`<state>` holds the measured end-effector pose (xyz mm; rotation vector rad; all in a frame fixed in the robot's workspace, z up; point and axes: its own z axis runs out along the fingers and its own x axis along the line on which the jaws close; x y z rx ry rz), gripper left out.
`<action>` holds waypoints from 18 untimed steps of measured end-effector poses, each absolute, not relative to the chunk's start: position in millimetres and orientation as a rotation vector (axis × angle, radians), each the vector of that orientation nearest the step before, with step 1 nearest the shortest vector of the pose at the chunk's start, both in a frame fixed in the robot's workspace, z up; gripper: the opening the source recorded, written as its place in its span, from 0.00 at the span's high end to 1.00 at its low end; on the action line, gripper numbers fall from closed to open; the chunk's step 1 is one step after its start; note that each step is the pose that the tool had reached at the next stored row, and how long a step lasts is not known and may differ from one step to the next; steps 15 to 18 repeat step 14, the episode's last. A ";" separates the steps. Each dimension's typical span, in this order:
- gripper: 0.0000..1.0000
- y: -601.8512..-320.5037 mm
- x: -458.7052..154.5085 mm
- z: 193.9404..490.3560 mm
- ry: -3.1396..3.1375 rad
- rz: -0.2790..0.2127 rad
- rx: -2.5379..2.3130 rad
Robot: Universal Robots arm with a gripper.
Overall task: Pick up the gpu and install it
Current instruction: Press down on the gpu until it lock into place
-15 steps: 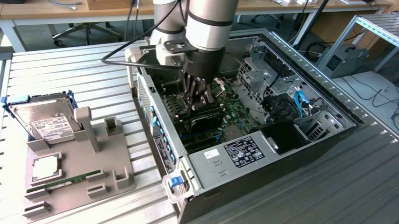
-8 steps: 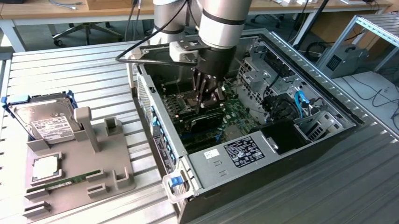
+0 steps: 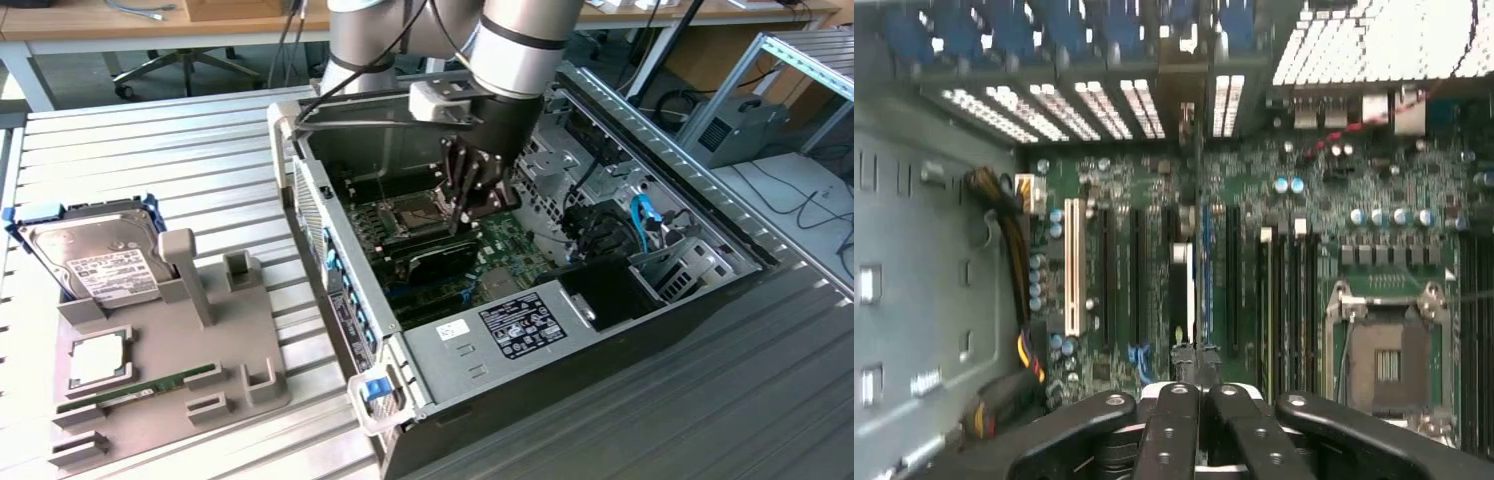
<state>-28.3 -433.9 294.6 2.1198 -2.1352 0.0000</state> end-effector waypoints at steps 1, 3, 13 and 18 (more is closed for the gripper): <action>0.89 -433.9 -24.2 294.8 -2.134 -0.003 2.119; 0.89 -433.9 -13.1 296.2 -2.131 -0.011 2.117; 0.89 -433.9 -4.0 299.3 -2.129 -0.019 2.116; 0.89 -433.9 -4.0 299.3 -2.129 -0.019 2.116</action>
